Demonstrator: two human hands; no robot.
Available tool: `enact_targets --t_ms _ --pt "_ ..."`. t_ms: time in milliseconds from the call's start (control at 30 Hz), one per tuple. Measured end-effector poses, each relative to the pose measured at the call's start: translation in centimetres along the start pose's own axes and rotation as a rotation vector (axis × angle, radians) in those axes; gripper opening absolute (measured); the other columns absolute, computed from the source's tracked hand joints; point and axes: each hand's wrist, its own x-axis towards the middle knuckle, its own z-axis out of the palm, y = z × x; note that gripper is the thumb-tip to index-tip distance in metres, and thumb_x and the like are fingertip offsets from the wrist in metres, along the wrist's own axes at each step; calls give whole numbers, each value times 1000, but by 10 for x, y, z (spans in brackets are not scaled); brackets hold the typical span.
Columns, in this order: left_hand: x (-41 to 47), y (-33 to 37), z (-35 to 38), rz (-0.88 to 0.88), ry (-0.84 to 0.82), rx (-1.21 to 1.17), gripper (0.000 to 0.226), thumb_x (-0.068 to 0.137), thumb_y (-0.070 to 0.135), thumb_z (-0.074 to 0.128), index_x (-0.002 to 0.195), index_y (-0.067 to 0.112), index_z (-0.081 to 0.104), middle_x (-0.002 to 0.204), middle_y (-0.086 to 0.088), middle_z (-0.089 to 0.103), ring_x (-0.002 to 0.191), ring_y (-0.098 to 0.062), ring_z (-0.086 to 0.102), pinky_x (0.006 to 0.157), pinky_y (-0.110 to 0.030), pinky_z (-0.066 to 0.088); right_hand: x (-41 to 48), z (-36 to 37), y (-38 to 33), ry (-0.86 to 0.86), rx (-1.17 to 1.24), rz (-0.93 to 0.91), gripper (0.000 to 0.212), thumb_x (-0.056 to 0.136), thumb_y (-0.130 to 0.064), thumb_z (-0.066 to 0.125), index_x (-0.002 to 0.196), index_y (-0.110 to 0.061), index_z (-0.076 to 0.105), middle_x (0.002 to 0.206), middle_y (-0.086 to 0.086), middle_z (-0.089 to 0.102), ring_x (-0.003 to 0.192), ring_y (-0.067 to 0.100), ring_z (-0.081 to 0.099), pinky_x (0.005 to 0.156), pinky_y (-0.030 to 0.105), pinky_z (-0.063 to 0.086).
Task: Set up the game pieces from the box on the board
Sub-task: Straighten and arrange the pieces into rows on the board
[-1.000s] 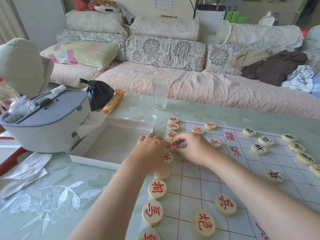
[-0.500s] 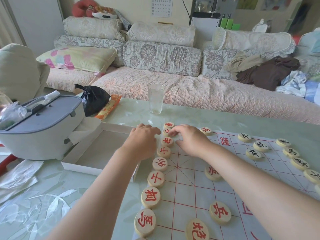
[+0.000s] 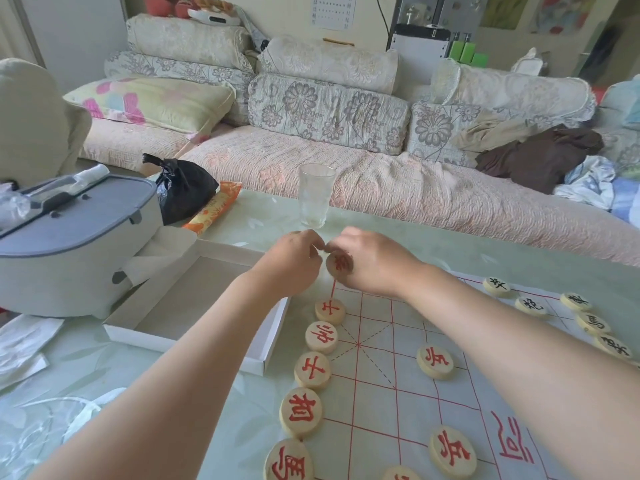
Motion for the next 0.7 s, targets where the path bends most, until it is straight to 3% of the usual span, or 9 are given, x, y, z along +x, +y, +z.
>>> enact_targets --t_ms 67,167,267,367,433,500,600,700 --pt "-2 10 -4 -141 -50 -261 25 89 24 60 112 17 58 99 4 66 92 -18 63 74 -27 47 -1 -8 0 150 83 53 35 80 -34 71 112 -21 67 107 -2 59 95 19 63 82 34 51" --pt "-6 23 -9 -268 -124 -743 24 90 14 62 111 4 60 88 -9 74 81 -20 72 71 -28 58 -5 -18 -5 248 114 90 35 75 -34 78 104 -18 68 102 -3 59 92 17 61 82 33 49" --pt "-9 28 -15 -304 -116 -901 18 92 9 61 108 0 64 82 -12 72 67 -14 71 64 -22 59 -9 -19 -9 284 128 109 36 74 -35 81 102 -16 70 99 -3 58 89 15 57 78 26 44" --pt "-9 29 -16 -320 -104 -904 16 94 13 60 105 4 67 79 -7 71 63 -10 69 69 -23 58 -12 -22 -10 280 165 118 45 73 -34 84 111 -15 71 105 -1 60 92 13 57 80 21 41" --pt "-7 28 -16 -327 -68 -843 19 94 16 59 107 6 69 81 -5 70 64 -10 65 68 -23 57 -14 -24 -10 186 190 124 59 73 -29 84 127 -17 65 117 -1 57 96 9 53 85 18 38" --pt "-4 27 -16 -315 -37 -740 20 95 17 57 107 8 70 83 -6 68 63 -11 60 64 -20 55 -16 -24 -12 126 216 105 59 76 -22 81 132 -18 61 121 -1 56 95 6 53 86 17 39" --pt "-4 24 -13 -272 -16 -615 20 95 20 54 100 14 73 85 -7 71 63 -13 58 61 -22 52 -17 -21 -14 147 280 91 40 78 -19 79 116 -23 69 110 -5 60 85 6 59 84 19 46" --pt "-4 19 -6 -206 9 -389 18 93 25 56 99 20 73 96 -4 73 77 -17 62 72 -28 50 -21 -12 -12 141 316 225 29 76 -29 82 100 -28 67 100 -13 63 78 1 60 68 17 42"
